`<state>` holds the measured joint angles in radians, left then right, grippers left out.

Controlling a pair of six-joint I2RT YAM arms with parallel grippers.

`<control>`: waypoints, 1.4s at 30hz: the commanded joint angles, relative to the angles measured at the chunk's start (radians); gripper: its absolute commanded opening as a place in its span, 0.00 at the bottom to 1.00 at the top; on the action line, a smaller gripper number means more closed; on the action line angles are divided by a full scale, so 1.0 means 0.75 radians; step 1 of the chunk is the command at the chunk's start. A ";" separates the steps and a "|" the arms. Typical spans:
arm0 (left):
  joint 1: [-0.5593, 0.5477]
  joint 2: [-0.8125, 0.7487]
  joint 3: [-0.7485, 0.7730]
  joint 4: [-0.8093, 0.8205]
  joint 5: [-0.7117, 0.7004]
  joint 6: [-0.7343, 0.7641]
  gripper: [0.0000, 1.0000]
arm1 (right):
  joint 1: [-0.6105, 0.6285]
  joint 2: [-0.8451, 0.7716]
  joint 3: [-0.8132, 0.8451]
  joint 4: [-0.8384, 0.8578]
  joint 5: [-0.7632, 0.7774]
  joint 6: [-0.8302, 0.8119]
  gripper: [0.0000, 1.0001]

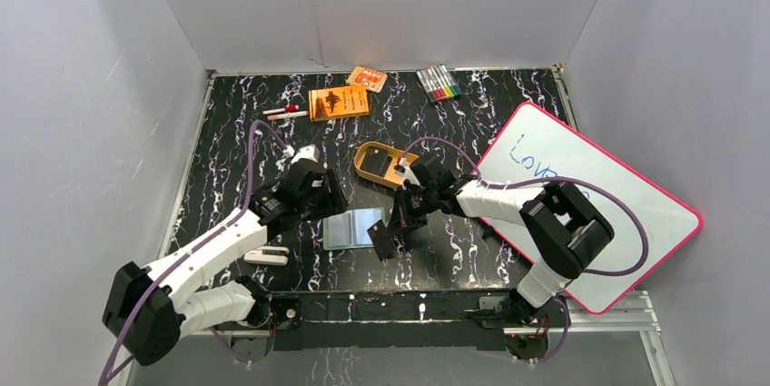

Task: Put the credit cards into the card holder
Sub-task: Turn over the card slot in the card holder.

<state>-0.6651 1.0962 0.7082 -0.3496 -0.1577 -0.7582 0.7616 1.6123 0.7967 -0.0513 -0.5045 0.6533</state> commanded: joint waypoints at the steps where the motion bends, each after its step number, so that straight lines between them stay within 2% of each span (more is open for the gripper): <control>1: -0.005 -0.076 0.051 -0.016 -0.033 0.005 0.60 | 0.000 -0.039 0.024 0.022 0.014 0.007 0.00; 3: -0.005 -0.074 0.009 0.091 0.054 0.006 0.57 | 0.001 -0.072 0.017 0.052 0.008 0.013 0.00; 5: -0.004 -0.040 -0.034 0.152 0.101 -0.022 0.49 | 0.003 -0.121 0.013 0.104 -0.002 0.027 0.00; 8: -0.004 0.018 -0.102 0.169 0.081 -0.073 0.33 | 0.018 -0.159 0.035 0.145 0.009 0.037 0.00; 12: -0.005 0.027 -0.197 0.186 0.031 -0.130 0.25 | 0.026 -0.136 0.038 0.262 0.026 0.104 0.00; 18: -0.003 0.010 -0.272 0.173 -0.026 -0.170 0.19 | 0.035 -0.022 0.046 0.472 0.028 0.221 0.00; 21: -0.002 -0.014 -0.283 0.137 -0.066 -0.186 0.16 | 0.047 0.045 0.088 0.481 0.025 0.220 0.00; 32: -0.003 -0.149 -0.284 0.034 -0.149 -0.213 0.18 | 0.054 0.169 0.118 0.482 -0.006 0.284 0.00; 42: -0.001 -0.097 -0.301 0.004 -0.211 -0.279 0.18 | 0.056 0.175 0.108 0.413 0.020 0.311 0.00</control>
<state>-0.6651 1.0145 0.4923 -0.3176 -0.2623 -0.9394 0.7986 1.7432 0.8436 0.2600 -0.4950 0.8734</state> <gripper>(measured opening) 0.184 0.011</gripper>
